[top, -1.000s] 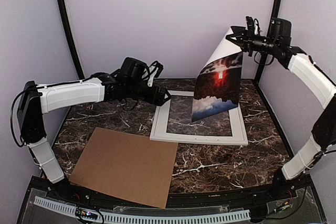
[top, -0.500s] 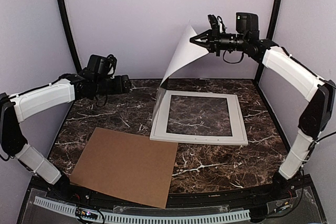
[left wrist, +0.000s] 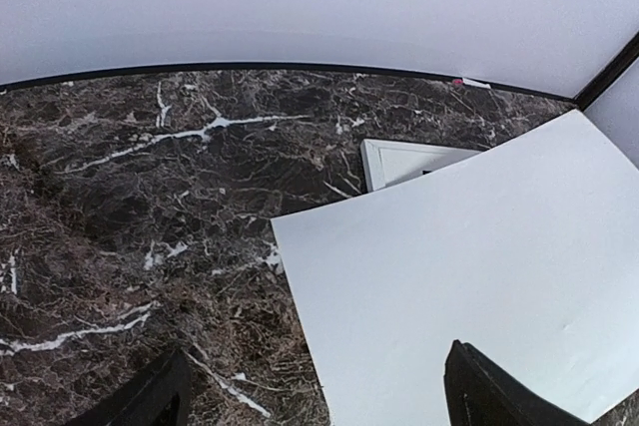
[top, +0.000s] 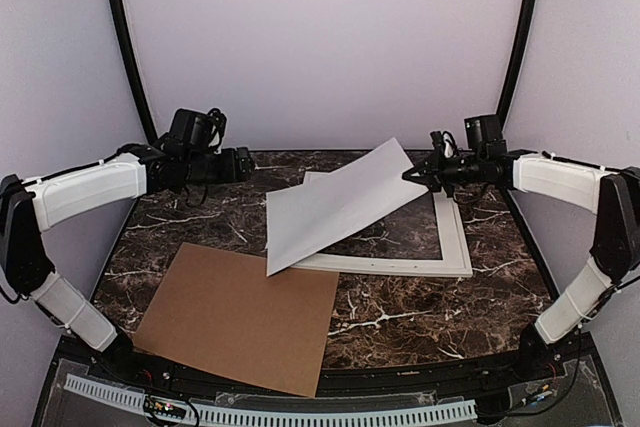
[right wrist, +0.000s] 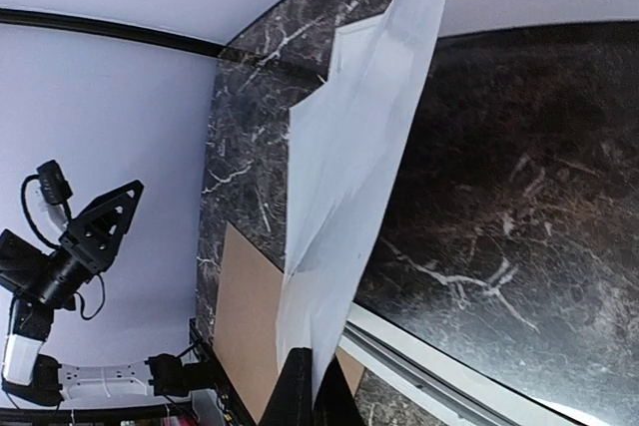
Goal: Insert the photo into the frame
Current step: Pass from the right arm to the left
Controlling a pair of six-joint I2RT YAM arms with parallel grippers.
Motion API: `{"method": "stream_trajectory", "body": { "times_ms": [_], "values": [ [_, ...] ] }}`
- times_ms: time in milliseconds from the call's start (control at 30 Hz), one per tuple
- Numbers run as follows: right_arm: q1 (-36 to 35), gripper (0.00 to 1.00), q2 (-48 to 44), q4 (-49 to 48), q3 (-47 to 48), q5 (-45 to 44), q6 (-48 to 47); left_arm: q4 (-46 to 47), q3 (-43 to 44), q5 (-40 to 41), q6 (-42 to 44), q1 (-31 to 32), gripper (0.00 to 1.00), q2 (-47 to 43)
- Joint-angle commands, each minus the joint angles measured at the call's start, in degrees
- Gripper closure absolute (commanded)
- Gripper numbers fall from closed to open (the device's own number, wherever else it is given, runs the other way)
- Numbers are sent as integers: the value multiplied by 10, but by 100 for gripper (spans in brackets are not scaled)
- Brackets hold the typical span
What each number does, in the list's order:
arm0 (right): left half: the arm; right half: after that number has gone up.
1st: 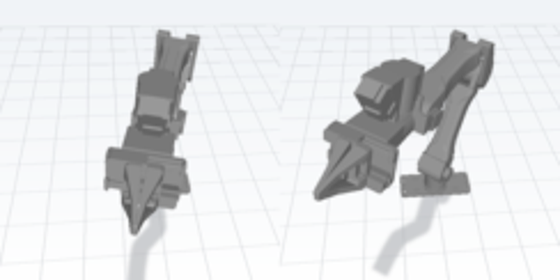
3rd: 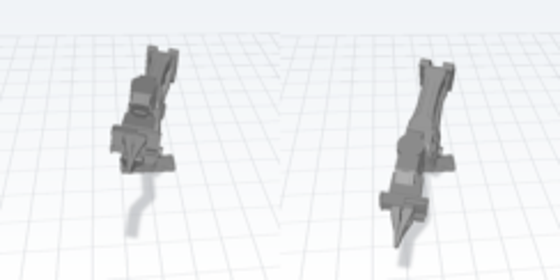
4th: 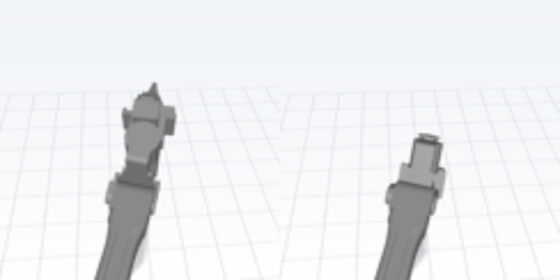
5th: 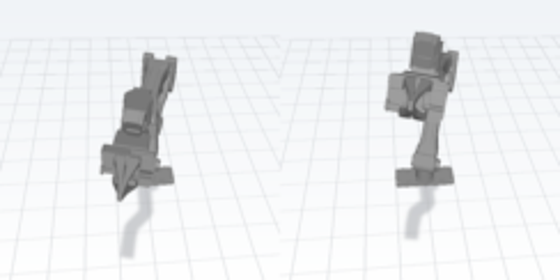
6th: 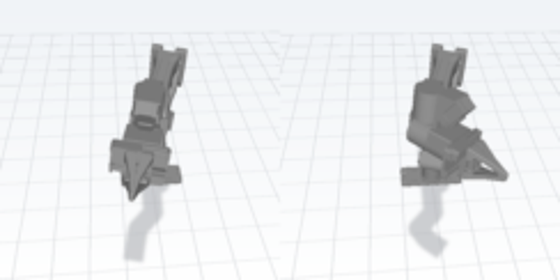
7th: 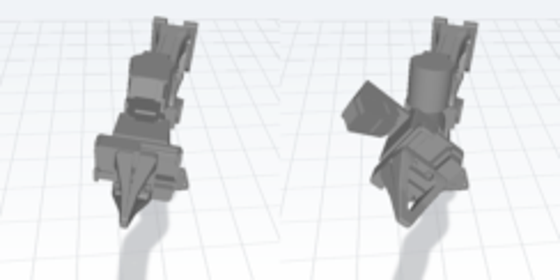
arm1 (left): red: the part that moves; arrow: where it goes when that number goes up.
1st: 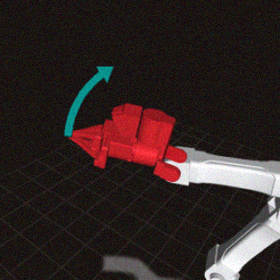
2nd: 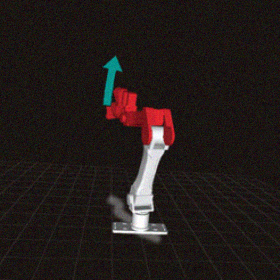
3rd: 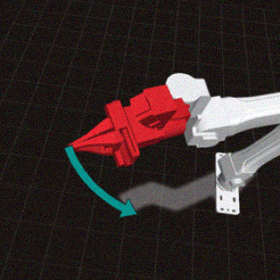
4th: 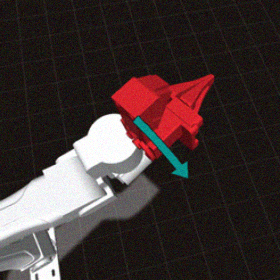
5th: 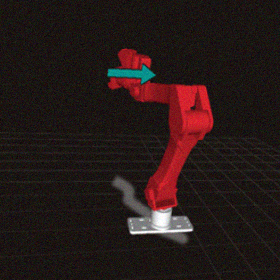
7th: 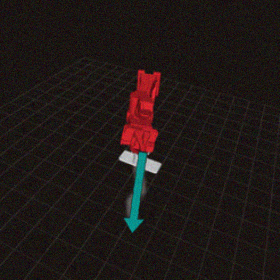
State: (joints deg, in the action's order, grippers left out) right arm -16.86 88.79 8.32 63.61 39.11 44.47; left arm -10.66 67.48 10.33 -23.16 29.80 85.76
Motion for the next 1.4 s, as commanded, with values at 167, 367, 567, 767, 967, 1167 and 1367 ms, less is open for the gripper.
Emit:
{"method": "stream_trajectory", "body": {
  "times_ms": [167, 367, 567, 767, 967, 1167, 1367],
  "values": [
    [-4, 100, -10, -79, -101, -51, 16, 83, -28, -42, 117, 96, 8, 37],
    [-8, 100, -1, -81, -106, -52, 51, 149, -21, -56, 220, 196, 7, 88],
    [-19, 100, 19, -117, -105, -31, 89, 169, 37, -37, 313, 273, 6, 170],
    [-22, 100, 26, -136, -104, -12, 110, 172, 98, 11, 371, 319, 6, 261],
    [-25, 100, 23, -141, -107, -7, 116, 167, 163, 116, 389, 327, 8, 335],
    [-25, 100, 32, -144, -112, -7, 114, 181, 199, 175, 400, 327, 18, 367],
    [-25, 100, 41, -147, -114, -7, 113, 179, 198, 184, 407, 327, 34, 367]
  ]
}}
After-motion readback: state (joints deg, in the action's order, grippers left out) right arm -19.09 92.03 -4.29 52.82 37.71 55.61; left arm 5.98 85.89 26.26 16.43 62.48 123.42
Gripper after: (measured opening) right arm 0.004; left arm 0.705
